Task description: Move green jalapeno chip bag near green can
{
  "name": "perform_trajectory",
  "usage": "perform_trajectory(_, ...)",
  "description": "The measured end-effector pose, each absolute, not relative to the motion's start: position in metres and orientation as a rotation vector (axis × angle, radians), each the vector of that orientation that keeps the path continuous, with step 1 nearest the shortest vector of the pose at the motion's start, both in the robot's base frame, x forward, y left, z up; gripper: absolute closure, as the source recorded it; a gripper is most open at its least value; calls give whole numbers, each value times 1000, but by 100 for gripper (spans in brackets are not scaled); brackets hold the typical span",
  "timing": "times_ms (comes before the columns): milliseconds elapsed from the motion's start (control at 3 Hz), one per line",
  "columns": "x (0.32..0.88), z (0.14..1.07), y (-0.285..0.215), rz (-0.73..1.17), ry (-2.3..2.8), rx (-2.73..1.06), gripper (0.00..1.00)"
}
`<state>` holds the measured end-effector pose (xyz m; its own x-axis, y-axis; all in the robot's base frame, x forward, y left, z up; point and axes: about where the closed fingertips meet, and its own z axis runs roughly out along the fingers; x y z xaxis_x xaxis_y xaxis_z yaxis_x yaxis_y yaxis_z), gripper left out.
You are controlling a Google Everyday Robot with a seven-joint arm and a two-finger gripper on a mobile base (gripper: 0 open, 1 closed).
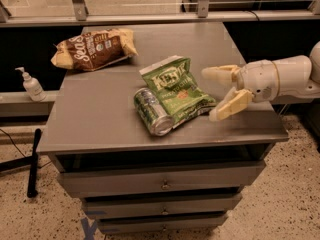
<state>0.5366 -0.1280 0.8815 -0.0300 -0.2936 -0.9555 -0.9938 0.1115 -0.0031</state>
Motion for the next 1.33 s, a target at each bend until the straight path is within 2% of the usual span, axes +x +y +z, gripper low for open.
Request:
perform_trajectory(333, 543, 884, -149, 894, 1530, -1289, 0)
perform_trajectory(1000, 571, 915, -242, 491, 1607, -1035, 0)
perform_trajectory(1333, 588, 922, -253, 428, 1604, -967, 0)
